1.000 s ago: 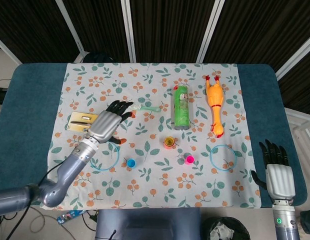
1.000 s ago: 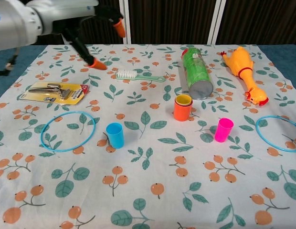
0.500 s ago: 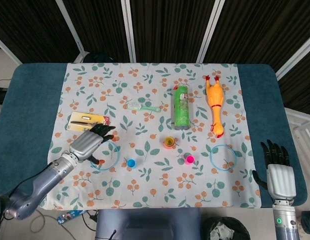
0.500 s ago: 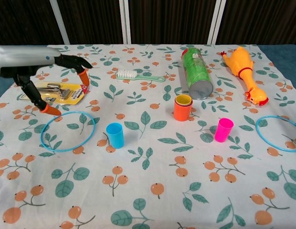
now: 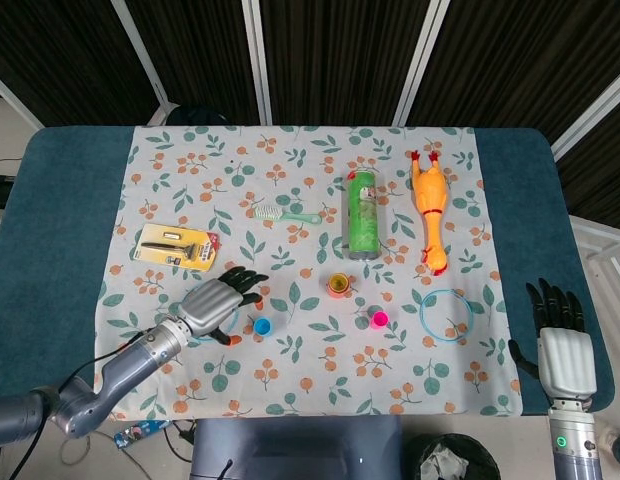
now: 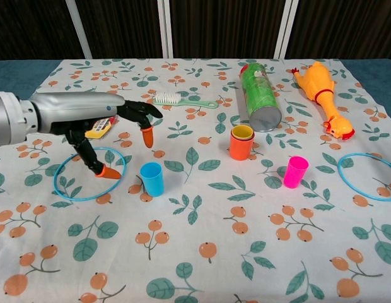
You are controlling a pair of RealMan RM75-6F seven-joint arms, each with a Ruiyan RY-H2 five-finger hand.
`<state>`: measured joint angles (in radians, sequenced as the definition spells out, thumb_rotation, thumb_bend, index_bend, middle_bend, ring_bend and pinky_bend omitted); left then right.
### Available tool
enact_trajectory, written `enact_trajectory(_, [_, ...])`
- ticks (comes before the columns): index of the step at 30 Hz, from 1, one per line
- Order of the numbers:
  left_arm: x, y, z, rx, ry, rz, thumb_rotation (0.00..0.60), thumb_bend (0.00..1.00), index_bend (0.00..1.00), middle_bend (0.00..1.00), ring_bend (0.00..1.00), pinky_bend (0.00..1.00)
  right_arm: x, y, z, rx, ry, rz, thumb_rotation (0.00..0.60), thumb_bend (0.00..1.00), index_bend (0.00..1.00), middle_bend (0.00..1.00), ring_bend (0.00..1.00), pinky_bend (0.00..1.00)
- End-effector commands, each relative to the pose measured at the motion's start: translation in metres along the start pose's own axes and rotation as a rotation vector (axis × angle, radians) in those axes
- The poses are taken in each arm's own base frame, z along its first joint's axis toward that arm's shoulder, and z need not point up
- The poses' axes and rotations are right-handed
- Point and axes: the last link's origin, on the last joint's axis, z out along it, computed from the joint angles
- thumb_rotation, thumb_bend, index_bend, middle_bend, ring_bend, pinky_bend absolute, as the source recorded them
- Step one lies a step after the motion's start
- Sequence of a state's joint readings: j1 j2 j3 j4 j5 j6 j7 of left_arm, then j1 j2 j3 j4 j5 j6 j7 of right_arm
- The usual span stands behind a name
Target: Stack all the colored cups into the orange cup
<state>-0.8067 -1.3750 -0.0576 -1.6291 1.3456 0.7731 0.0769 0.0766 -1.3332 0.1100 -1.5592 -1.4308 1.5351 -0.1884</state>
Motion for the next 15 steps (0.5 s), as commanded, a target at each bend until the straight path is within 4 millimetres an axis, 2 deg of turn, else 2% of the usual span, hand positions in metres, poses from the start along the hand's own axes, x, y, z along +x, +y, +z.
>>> enact_trajectory(1, [-0.004,0.009,0.008,-0.022,-0.012,0.025,0.6,0.18,0.37,0.05,0.0,0.0,0.0,0.0,0.0,-0.001,0.0,0.001,0.6,0.37,0.04,0.0,0.0,0.05])
enact_trajectory(7, [-0.006,0.023,0.02,-0.045,0.002,0.045,0.6,0.25,0.41,0.06,0.0,0.0,0.001,0.001,0.0,-0.003,0.003,0.006,0.6,0.37,0.04,0.0,0.0,0.05])
enact_trajectory(15, [-0.008,0.033,0.028,-0.046,0.014,0.078,0.6,0.25,0.42,0.06,0.0,0.0,0.001,0.001,0.001,-0.003,0.001,0.016,0.6,0.37,0.04,0.0,0.0,0.05])
